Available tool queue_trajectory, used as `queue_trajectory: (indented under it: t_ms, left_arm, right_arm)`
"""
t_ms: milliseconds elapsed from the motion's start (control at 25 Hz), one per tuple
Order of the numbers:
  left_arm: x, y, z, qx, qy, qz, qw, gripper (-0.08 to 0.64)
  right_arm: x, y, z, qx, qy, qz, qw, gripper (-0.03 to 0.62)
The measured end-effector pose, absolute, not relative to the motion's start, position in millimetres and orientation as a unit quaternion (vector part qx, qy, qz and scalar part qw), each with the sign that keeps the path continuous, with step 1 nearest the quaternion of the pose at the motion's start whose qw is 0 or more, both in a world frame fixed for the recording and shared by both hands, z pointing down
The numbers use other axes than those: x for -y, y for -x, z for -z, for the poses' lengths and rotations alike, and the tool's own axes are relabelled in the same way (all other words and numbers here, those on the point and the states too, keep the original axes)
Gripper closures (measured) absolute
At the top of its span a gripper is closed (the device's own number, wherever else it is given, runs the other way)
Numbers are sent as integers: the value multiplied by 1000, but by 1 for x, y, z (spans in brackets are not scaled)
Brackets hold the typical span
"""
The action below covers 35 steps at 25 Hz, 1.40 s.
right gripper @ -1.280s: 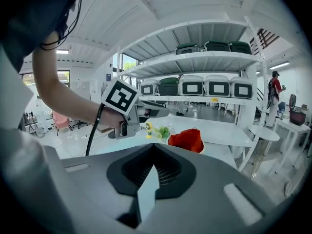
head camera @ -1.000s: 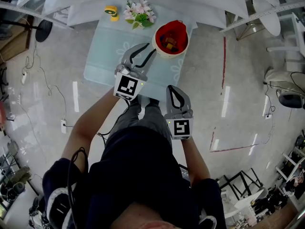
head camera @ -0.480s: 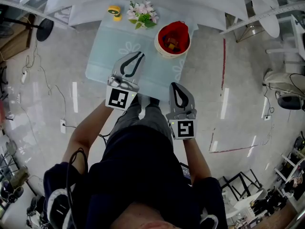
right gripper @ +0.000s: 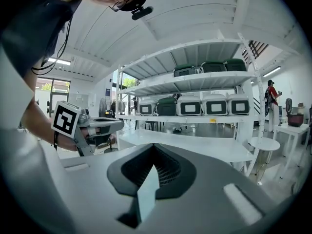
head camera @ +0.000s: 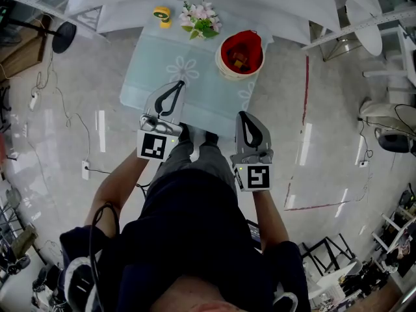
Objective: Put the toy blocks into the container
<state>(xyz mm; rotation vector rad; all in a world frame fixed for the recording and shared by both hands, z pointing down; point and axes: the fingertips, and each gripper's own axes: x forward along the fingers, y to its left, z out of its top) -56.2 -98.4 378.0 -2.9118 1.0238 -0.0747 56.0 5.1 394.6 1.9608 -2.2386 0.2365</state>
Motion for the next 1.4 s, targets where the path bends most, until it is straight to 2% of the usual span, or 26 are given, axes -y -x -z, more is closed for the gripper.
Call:
queue_trajectory:
  t_ms: [400, 1400]
  left_arm:
    - [94, 92, -384, -372, 928, 27, 22, 560]
    - [86, 131, -388, -419, 908, 29, 17, 560]
  right_arm:
    - [-4, -57, -384, 743, -662, -66, 70, 592]
    - [3, -54, -380, 734, -670, -49, 99, 594]
